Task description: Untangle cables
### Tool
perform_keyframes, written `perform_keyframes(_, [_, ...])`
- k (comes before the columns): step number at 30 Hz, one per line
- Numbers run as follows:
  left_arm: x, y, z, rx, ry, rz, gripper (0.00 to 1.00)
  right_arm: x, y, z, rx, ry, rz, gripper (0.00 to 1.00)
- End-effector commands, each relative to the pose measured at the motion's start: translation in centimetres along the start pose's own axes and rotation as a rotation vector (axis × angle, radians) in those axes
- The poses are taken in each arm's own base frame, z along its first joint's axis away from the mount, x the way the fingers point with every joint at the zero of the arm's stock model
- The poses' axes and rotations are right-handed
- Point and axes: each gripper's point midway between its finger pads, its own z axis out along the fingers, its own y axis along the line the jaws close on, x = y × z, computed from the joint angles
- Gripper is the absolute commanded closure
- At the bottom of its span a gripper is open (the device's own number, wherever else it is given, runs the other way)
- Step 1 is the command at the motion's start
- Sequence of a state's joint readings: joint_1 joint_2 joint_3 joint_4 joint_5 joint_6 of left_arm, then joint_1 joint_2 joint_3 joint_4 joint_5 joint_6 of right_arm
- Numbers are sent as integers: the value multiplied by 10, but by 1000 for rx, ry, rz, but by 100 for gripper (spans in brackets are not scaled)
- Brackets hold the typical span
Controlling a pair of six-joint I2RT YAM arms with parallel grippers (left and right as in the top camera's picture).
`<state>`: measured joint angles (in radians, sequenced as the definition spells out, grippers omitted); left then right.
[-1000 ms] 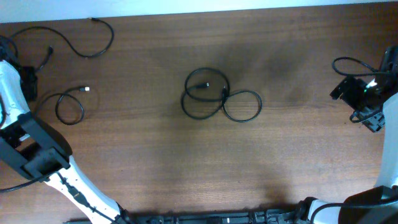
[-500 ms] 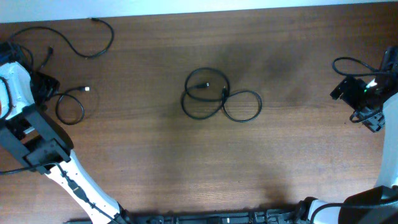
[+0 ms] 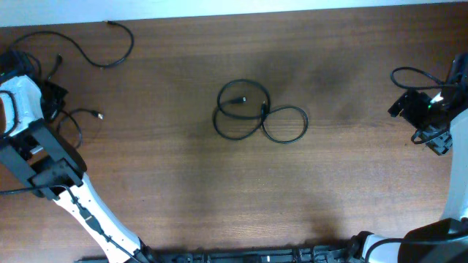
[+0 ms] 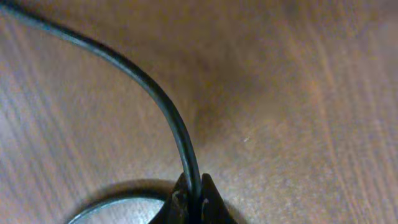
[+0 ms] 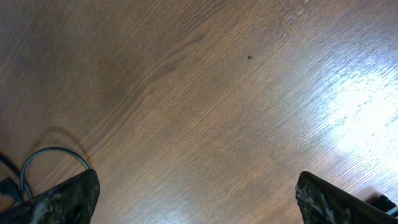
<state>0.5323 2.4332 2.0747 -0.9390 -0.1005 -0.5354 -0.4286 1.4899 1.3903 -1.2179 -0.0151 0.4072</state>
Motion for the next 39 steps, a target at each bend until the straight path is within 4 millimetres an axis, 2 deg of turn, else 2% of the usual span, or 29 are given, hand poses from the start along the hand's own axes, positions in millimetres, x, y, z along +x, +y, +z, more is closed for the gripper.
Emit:
perform_keyframes(1, [-3,-2,3,9,-11,55,100,-5,-2,-3,7,-18,-4,1])
perform_keyframes(5, [-8,8,4,-27,-27,-43,100,-5,-1,-3,7,-18,-4,2])
perform_keyframes(8, [-7,25,5,-52,-3,-188,100,-5,-2,-3,7,-18,-4,2])
perform_keyframes(12, [-13,38,4,-56,4,-229,100,-5,-2,-3,7,-18,-4,2])
perform_keyframes(17, [-29,28,-17,4,-15,-241,100,-5,-1,-3,7,-18,-4,2])
perform_keyframes(18, [-31,23,-22,31,-12,-240,87,-5,-2,-3,7,-18,-4,2])
perform_keyframes(19, [-31,19,-25,54,-3,-240,59,-5,-2,-3,7,-18,-4,2])
perform_keyframes(20, [-30,16,-26,70,8,-240,35,-5,-1,-3,7,-18,-4,2])
perform_keyframes(22, [-24,16,-27,69,36,-238,18,-5,-2,-3,7,-18,-4,2])
perform_keyframes(25, [-11,22,-27,36,86,-235,14,-5,-2,-3,7,-19,-4,2])
perform_keyframes(26, [-5,25,-27,21,109,-234,21,-5,-1,-3,7,-18,-4,2])
perform_keyframes(29, [6,31,-28,-6,150,-232,33,-5,-1,-3,7,-18,-4,2])
perform_keyframes(33, [9,29,-30,8,166,-157,32,-5,-2,-3,7,-18,-4,2])
perform_keyframes(34, [5,28,-33,17,154,-131,28,-5,-2,-3,7,-18,-4,1])
perform_keyframes(36, [-7,24,-52,37,121,-119,21,-5,-2,-3,7,-18,-4,2])
perform_keyframes(39, [-30,14,-108,105,49,-123,18,-5,-2,-3,7,-18,-4,2])
